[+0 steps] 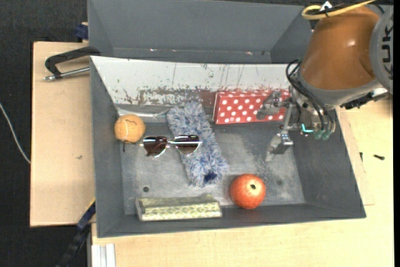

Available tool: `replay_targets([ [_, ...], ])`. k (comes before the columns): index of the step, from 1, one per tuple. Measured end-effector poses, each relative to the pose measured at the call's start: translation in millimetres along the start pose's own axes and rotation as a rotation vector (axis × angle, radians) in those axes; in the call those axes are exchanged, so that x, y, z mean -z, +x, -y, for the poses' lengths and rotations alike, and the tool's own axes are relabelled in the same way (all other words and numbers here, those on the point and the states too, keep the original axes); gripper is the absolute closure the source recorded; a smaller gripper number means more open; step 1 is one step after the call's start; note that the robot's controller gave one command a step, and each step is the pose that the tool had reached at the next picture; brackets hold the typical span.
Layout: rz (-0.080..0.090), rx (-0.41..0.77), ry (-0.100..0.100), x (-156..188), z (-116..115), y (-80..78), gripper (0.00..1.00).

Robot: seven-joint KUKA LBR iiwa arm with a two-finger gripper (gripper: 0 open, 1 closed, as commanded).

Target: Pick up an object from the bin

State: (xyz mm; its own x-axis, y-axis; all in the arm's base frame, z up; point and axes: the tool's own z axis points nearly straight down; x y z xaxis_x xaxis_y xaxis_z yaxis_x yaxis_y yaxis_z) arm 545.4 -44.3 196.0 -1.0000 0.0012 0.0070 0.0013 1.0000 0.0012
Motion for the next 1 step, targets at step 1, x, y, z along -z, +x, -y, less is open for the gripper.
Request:
replay_targets([
  [1,0.016,0.111,0.003,-12.5,-8.2,6.9,0.00],
])
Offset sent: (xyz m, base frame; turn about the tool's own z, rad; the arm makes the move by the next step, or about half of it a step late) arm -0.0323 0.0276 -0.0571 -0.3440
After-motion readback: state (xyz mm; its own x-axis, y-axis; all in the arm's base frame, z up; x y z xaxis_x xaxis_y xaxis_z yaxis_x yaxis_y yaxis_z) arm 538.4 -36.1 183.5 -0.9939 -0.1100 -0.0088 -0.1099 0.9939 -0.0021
